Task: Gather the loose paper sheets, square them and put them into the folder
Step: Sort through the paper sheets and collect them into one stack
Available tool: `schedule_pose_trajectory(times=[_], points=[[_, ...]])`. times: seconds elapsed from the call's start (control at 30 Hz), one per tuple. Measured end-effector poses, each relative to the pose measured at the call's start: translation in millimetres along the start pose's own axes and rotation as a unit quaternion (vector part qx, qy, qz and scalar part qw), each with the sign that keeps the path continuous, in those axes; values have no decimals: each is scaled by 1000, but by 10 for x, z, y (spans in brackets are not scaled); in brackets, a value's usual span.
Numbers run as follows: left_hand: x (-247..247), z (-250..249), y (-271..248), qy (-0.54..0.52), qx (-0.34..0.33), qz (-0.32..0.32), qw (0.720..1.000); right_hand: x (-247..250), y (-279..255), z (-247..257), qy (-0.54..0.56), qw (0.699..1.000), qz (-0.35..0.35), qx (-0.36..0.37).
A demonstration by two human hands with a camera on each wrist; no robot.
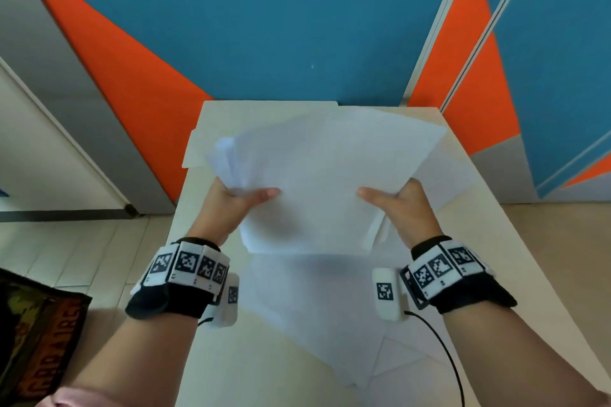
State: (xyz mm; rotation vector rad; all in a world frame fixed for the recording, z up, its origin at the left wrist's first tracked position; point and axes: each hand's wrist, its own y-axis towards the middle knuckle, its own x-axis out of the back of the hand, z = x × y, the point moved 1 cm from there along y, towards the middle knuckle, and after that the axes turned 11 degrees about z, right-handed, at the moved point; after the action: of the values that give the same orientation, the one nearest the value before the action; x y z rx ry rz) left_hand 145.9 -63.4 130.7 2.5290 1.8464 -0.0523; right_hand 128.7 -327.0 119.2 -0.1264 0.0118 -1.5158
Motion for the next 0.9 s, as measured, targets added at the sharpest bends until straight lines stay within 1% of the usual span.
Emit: schedule_pose_trajectory(times=[0.03, 0.1, 0.2, 0.27, 0.33, 0.4, 0.47, 0.5, 0.53, 0.6, 0.7, 0.73, 0.77, 0.8, 0.83, 0.9], points=[[15, 54, -3, 0, 6, 6, 1000, 4, -20, -51, 3, 1000, 14, -17], [29, 282, -43, -15, 46, 12, 999, -33, -67, -234, -4, 998, 18, -60], [-18, 543, -112, -43, 84, -28, 995, -144, -131, -429, 19, 996, -5, -82], [-83, 545, -87, -39, 79, -39, 995, -216, -107, -424, 38, 995, -33, -85], [-71, 482, -44, -37, 52, -35, 997, -229, -52, -341, 70, 994, -45, -68], [-18, 446, -34, -36, 45, -9, 998, -221, -32, -283, 83, 995, -29, -51], [53, 511, -54, -24, 70, 9, 997, -212, -6, -337, 65, 996, 9, -64], [72, 587, -75, -22, 93, 5, 995, -218, -21, -387, 45, 996, 22, -75], [78, 652, -89, -16, 111, -5, 994, -233, -37, -433, 23, 996, 26, -83], [76, 780, -90, 1, 136, -51, 989, -263, -20, -486, -3, 995, 29, -91], [69, 814, -69, 11, 131, -138, 982, -203, 75, -553, -97, 985, 42, -139], [89, 766, -72, 14, 117, -163, 979, -158, 101, -609, -147, 974, 54, -162], [124, 714, -87, 11, 104, -184, 977, -116, 108, -673, -216, 957, 71, -181], [184, 681, -101, 5, 90, -207, 974, -85, 98, -751, -298, 930, 93, -195], [266, 687, -120, -4, 80, -228, 970, -74, 72, -847, -376, 896, 119, -204], [425, 727, -168, -20, 73, -265, 961, -109, -4, -1054, -482, 831, 161, -227]])
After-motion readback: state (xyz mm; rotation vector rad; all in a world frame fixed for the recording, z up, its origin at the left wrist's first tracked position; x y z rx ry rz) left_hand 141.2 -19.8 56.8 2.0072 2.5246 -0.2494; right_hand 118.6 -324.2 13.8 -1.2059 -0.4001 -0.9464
